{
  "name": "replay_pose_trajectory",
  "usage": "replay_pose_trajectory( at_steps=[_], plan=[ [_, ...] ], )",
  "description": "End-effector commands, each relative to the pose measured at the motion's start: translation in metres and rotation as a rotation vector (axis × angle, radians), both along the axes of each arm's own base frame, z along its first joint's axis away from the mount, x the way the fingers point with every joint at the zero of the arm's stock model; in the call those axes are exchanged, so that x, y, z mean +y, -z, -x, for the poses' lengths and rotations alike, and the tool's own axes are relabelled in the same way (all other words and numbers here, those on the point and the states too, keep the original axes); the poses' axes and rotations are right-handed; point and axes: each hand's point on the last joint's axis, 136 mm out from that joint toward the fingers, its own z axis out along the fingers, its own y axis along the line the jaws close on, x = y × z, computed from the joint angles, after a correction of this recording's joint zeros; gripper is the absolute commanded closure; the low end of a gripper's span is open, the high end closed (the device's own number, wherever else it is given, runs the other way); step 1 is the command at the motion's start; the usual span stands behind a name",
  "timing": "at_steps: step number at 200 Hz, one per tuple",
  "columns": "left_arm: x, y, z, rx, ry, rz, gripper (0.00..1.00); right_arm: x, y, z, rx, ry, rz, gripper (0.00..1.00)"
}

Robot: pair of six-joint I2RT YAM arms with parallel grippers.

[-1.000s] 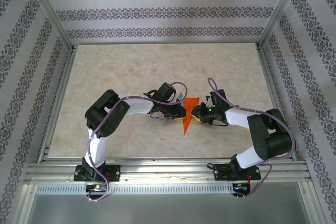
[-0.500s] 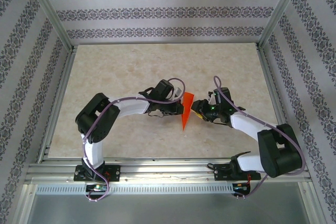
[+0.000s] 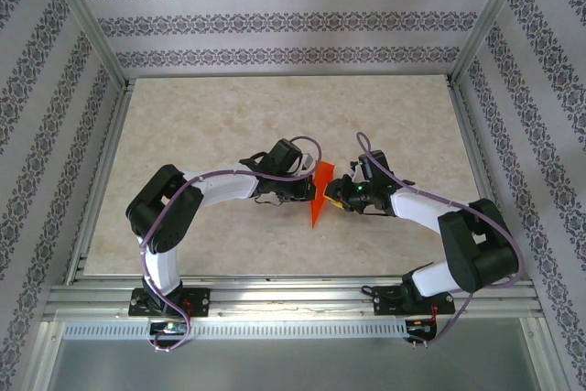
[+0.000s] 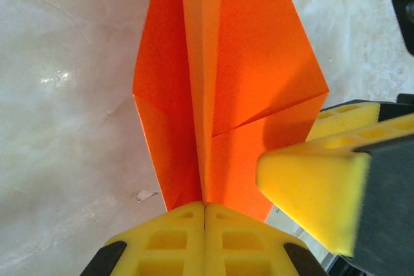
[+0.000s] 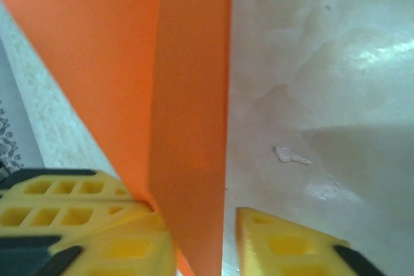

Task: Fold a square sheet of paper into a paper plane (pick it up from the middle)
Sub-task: Move a paper plane to the center of the table.

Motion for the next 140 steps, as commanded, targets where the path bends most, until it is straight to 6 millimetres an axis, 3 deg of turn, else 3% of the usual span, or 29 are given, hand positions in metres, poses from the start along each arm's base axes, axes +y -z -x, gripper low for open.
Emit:
replay_pose_trajectory(
  at_steps=[1, 37, 73, 105, 140],
  plan=[
    [0.002, 0.001, 0.008, -0.009, 0.024, -0.035, 0.97, 0.001, 0.005, -0.002, 0.011, 0.004, 0.023, 0.82],
    [0.005, 0.01, 0.01, 0.01, 0.016, -0.048, 0.89, 0.008, 0.005, -0.002, 0.006, -0.01, -0.026, 1.0],
    [0.009, 0.016, 0.011, 0.027, -0.022, -0.053, 0.69, 0.008, 0.005, -0.003, 0.003, -0.006, -0.02, 1.0],
    [0.013, 0.004, 0.011, -0.006, -0.048, -0.035, 0.56, 0.007, 0.009, -0.001, 0.014, -0.004, -0.006, 1.0],
    [0.018, -0.01, 0.009, -0.064, -0.076, 0.001, 0.51, 0.009, 0.01, -0.003, 0.016, -0.006, -0.006, 1.0]
  ],
)
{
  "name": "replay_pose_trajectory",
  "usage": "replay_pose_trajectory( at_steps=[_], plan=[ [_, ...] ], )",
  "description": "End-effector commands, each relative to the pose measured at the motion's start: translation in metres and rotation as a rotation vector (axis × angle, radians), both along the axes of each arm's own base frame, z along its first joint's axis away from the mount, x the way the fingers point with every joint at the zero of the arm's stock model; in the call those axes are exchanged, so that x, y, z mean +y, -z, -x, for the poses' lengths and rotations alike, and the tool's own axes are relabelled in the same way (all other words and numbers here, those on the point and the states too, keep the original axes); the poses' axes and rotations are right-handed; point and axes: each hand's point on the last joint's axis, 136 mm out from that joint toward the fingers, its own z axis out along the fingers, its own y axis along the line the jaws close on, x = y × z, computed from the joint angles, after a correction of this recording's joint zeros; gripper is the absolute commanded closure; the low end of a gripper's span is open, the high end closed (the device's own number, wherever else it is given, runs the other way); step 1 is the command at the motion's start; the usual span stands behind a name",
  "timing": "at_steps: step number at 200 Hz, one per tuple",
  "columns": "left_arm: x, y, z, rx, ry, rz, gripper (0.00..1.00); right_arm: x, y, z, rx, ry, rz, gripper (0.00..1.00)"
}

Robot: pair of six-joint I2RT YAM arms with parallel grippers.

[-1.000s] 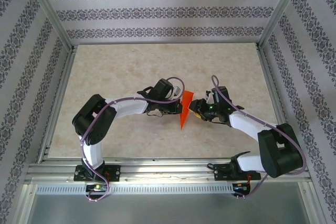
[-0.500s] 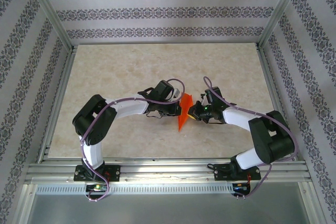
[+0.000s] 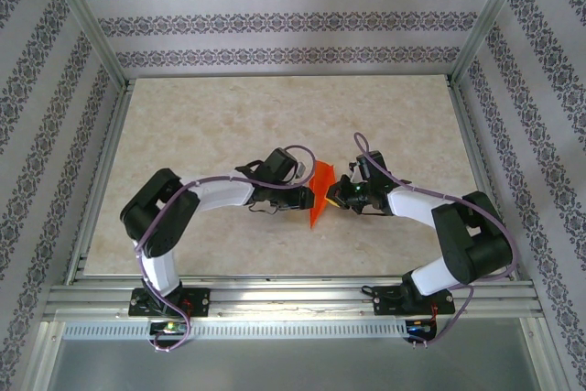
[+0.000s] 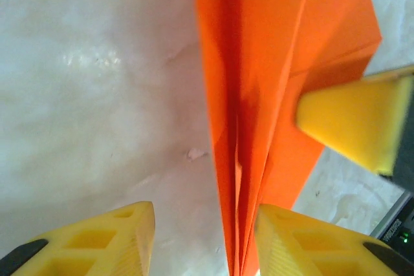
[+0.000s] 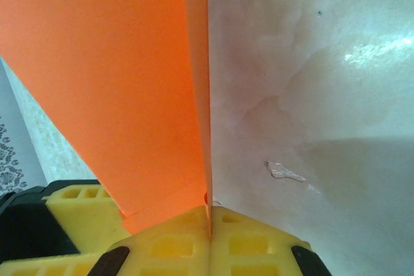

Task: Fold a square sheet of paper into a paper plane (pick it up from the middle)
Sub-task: Move a paper plane to the center of the table.

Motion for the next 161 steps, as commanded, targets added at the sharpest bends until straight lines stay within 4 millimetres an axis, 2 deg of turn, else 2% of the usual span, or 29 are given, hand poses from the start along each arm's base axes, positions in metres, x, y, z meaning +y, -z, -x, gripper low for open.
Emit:
replay_pose_trajectory(
  at_steps=[1, 40, 88, 101, 139, 161],
  plan=[
    [-0.004, -0.025, -0.009, -0.087, -0.027, 0.052, 0.51, 0.005, 0.002, 0.0, 0.003, -0.01, 0.002, 1.0],
    [-0.012, -0.04, -0.013, -0.113, -0.027, 0.117, 0.51, 0.008, 0.001, -0.001, 0.006, -0.018, -0.003, 1.0],
    [-0.018, -0.023, -0.015, -0.045, -0.017, 0.078, 0.51, 0.009, -0.001, -0.001, 0.001, -0.018, -0.005, 1.0],
    [-0.02, -0.023, -0.016, -0.048, -0.009, 0.083, 0.51, 0.009, -0.001, -0.001, 0.001, -0.017, -0.004, 1.0],
    [-0.025, -0.022, -0.019, -0.044, -0.001, 0.093, 0.6, 0.009, -0.001, -0.001, 0.001, -0.015, -0.007, 1.0],
    [-0.026, -0.016, -0.018, -0.024, 0.0, 0.081, 0.61, 0.01, -0.002, -0.002, -0.002, -0.016, -0.01, 1.0]
  ],
)
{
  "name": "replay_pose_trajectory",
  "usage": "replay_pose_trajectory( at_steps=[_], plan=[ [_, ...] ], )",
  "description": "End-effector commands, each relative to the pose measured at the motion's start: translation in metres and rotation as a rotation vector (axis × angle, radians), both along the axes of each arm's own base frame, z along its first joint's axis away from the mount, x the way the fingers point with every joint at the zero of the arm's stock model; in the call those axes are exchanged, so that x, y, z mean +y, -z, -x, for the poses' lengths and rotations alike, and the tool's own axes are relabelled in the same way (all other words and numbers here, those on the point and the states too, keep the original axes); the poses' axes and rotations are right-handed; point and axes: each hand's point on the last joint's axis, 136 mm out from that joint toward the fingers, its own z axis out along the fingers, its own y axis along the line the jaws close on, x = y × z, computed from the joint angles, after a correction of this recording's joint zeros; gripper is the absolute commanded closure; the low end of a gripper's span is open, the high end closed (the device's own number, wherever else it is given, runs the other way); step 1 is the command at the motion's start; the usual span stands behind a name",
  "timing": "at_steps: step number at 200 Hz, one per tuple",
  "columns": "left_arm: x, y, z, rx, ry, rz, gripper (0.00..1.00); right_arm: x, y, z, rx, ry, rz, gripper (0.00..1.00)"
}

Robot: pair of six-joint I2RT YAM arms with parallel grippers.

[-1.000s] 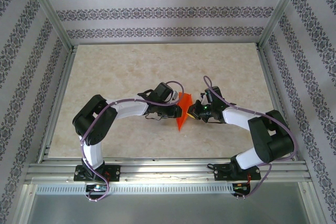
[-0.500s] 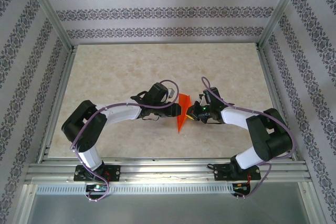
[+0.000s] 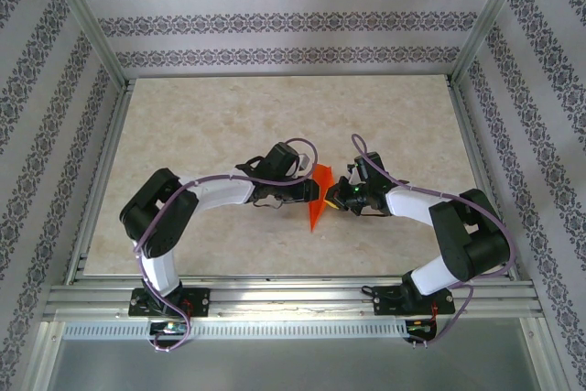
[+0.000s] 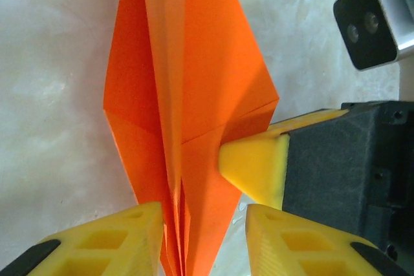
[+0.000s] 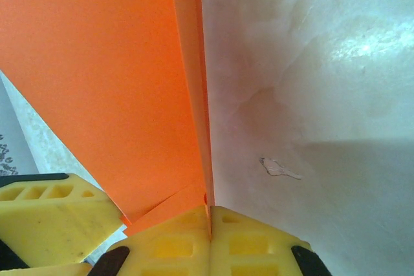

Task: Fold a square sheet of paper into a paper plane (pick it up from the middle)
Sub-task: Move a paper plane to the center of the table.

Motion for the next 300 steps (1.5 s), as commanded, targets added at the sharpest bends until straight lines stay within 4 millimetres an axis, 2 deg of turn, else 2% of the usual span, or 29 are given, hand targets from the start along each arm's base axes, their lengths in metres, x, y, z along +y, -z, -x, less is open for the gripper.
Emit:
replay_pose_trajectory(
  at_steps=[1, 43, 57, 106, 256, 300],
  plan=[
    [-0.006, 0.004, 0.002, 0.025, 0.015, 0.0, 0.61, 0.007, -0.007, -0.005, -0.019, -0.005, -0.015, 1.0],
    [-0.001, 0.007, 0.002, 0.017, 0.011, -0.031, 0.6, 0.007, -0.008, -0.006, -0.019, -0.005, -0.019, 1.0],
    [-0.002, 0.007, 0.003, 0.02, 0.026, -0.03, 0.65, 0.008, -0.009, -0.006, -0.02, -0.006, -0.02, 1.0],
    [-0.004, 0.014, 0.004, 0.046, 0.03, -0.033, 0.65, 0.01, -0.013, -0.008, -0.029, -0.005, -0.028, 1.0],
    [-0.009, 0.027, 0.008, 0.085, 0.066, -0.06, 0.76, 0.018, -0.021, -0.01, -0.045, -0.016, -0.055, 1.0],
    [-0.001, 0.024, 0.005, 0.051, 0.053, -0.099, 0.93, 0.017, -0.023, -0.009, -0.053, -0.024, -0.056, 0.97]
  ],
)
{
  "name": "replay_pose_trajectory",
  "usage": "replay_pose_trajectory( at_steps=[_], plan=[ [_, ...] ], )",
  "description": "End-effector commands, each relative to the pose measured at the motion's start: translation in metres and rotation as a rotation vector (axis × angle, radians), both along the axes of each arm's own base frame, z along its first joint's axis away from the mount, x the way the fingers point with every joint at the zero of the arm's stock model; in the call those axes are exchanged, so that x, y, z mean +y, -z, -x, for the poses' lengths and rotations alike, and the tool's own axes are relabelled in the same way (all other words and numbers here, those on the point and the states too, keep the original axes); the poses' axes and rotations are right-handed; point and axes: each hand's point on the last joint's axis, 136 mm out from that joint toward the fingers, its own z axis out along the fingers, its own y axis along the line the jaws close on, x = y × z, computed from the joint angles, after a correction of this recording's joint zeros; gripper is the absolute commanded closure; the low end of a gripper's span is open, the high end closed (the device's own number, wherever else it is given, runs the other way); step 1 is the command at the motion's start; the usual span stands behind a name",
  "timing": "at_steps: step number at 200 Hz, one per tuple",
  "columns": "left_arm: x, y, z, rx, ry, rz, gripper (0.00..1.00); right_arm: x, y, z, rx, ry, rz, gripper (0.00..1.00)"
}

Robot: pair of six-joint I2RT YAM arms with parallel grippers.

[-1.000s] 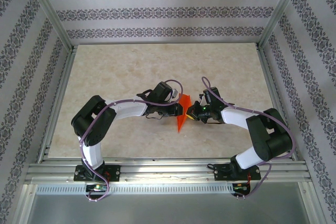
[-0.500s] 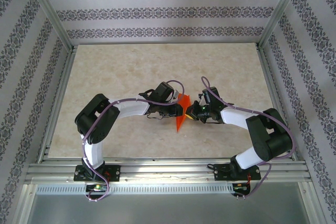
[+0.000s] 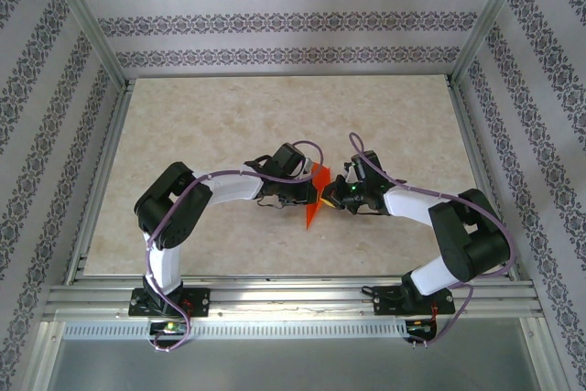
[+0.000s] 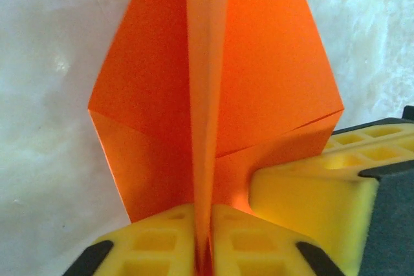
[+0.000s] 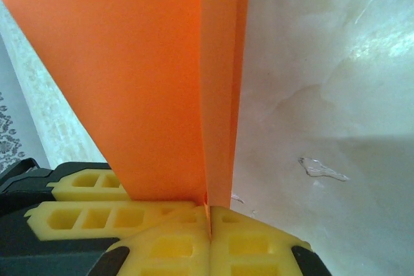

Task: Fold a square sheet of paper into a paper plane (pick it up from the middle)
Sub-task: Move a paper plane to the center of the table.

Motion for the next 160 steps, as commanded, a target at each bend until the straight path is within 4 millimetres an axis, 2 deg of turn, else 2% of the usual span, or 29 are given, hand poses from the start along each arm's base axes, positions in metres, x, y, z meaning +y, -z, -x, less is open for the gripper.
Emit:
replay_pose_trajectory(
  at_steps=[1, 8, 17, 60, 95, 130, 160],
  plan=[
    [0.002, -0.002, 0.002, -0.023, 0.018, -0.043, 0.93, 0.007, -0.015, -0.007, -0.041, -0.016, -0.028, 0.97],
    [0.007, -0.002, 0.001, -0.031, 0.007, -0.068, 0.93, 0.005, -0.016, -0.007, -0.044, -0.015, -0.029, 0.94],
    [0.016, 0.0, -0.002, -0.036, -0.015, -0.115, 0.93, 0.004, -0.019, -0.007, -0.052, -0.016, -0.034, 0.83],
    [0.056, -0.006, -0.01, -0.094, -0.091, -0.273, 0.95, -0.016, -0.029, -0.008, -0.088, 0.018, -0.008, 0.62],
    [0.089, -0.007, -0.018, -0.125, -0.149, -0.402, 0.94, -0.032, -0.028, -0.005, -0.089, 0.056, -0.002, 0.61],
    [0.102, -0.001, -0.022, -0.103, -0.195, -0.428, 0.93, -0.035, -0.024, -0.001, -0.073, 0.06, -0.002, 0.6],
    [0.104, 0.003, -0.024, -0.099, -0.212, -0.438, 0.92, -0.035, -0.022, -0.001, -0.065, 0.059, -0.007, 0.59]
  ],
)
